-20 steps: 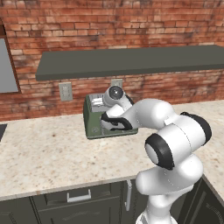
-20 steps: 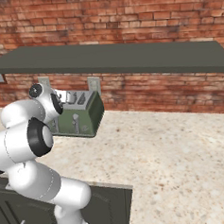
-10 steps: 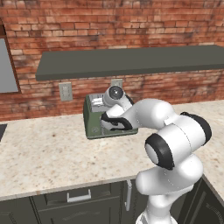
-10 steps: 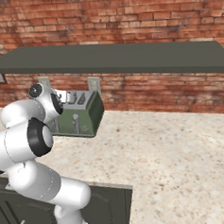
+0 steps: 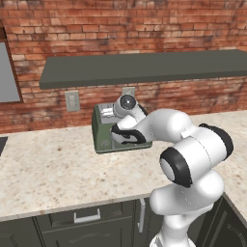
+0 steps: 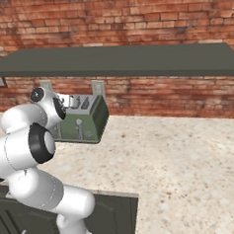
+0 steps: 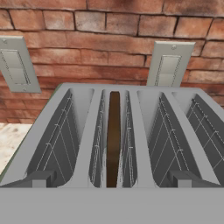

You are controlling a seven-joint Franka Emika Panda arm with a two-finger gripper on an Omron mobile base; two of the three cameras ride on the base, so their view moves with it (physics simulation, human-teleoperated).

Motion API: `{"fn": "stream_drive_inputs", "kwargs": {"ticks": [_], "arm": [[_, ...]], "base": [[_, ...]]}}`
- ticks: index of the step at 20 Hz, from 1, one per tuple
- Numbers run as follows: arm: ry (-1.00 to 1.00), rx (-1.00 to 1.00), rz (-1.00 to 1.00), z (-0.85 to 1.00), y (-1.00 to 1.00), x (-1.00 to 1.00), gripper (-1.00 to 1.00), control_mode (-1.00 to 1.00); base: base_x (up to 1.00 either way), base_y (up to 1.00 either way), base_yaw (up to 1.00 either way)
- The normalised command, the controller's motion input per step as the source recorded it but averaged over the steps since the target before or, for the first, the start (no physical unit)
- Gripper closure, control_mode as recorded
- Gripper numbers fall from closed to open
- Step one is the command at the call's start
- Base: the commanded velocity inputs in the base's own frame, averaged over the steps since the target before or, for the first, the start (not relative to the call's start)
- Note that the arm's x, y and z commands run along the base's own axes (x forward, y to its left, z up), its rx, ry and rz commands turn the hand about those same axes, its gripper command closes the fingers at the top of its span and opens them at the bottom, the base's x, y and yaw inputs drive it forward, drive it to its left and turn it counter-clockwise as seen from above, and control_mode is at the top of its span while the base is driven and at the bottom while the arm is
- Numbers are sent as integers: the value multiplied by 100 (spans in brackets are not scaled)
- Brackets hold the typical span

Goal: Start the toaster. Once the lever pops up, take the bread to the plate on the dining counter.

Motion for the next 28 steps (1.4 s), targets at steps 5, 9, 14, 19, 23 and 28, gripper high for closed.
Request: {"fn": "stream_drive_inputs", "kwargs": {"ticks": [5, 9, 14, 19, 23, 28], "arm": [[0, 0, 0, 0, 0, 0, -100, -100], [0, 0, 0, 0, 0, 0, -100, -100], [0, 0, 0, 0, 0, 0, -100, -100], [0, 0, 0, 0, 0, 0, -100, -100], [0, 0, 0, 0, 0, 0, -100, -100], [0, 0, 0, 0, 0, 0, -100, -100]], "base": [[0, 0, 0], [0, 0, 0], [0, 0, 0], [0, 0, 0], [0, 0, 0], [0, 0, 0]]}}
